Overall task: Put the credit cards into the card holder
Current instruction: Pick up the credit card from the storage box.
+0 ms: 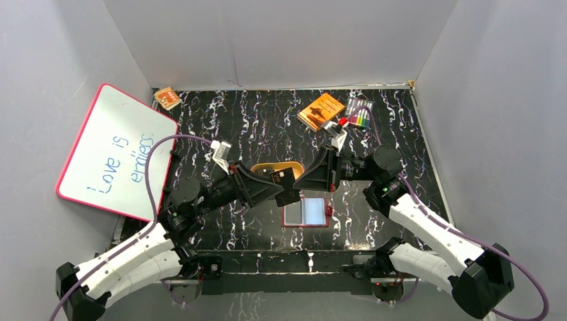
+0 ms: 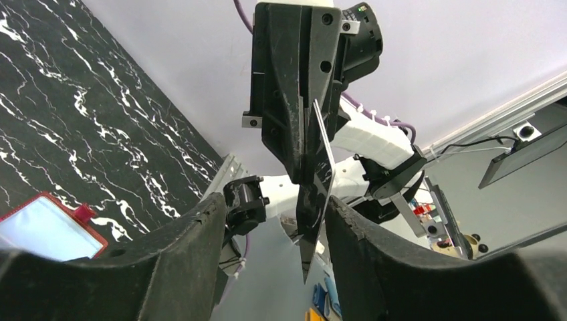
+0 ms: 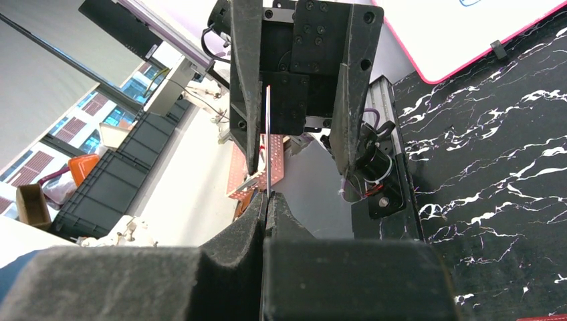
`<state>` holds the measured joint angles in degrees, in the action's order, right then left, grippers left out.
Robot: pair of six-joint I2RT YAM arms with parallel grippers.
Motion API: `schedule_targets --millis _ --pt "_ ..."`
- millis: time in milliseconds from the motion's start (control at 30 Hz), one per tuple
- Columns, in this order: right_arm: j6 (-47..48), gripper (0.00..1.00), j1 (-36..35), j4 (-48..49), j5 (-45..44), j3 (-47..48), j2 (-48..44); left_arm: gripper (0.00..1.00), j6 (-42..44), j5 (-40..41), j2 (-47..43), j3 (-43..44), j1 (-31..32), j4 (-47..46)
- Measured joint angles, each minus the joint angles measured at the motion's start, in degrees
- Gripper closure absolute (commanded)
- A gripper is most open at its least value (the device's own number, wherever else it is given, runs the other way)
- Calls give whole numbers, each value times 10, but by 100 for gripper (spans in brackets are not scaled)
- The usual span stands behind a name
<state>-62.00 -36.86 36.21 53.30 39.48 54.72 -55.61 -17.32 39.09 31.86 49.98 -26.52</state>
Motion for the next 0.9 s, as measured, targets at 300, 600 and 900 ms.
schedule_targets --millis 300,600,900 --pt "-22 100 0 40 -2 -13 0 46 -9 -12 -14 -5 0 -28" --pt "-57 100 0 94 -2 -29 0 47 -3 -11 -43 -22 0 -25" --pt "-82 100 0 135 -2 -30 0 50 8 -1 -54 -33 0 -9"
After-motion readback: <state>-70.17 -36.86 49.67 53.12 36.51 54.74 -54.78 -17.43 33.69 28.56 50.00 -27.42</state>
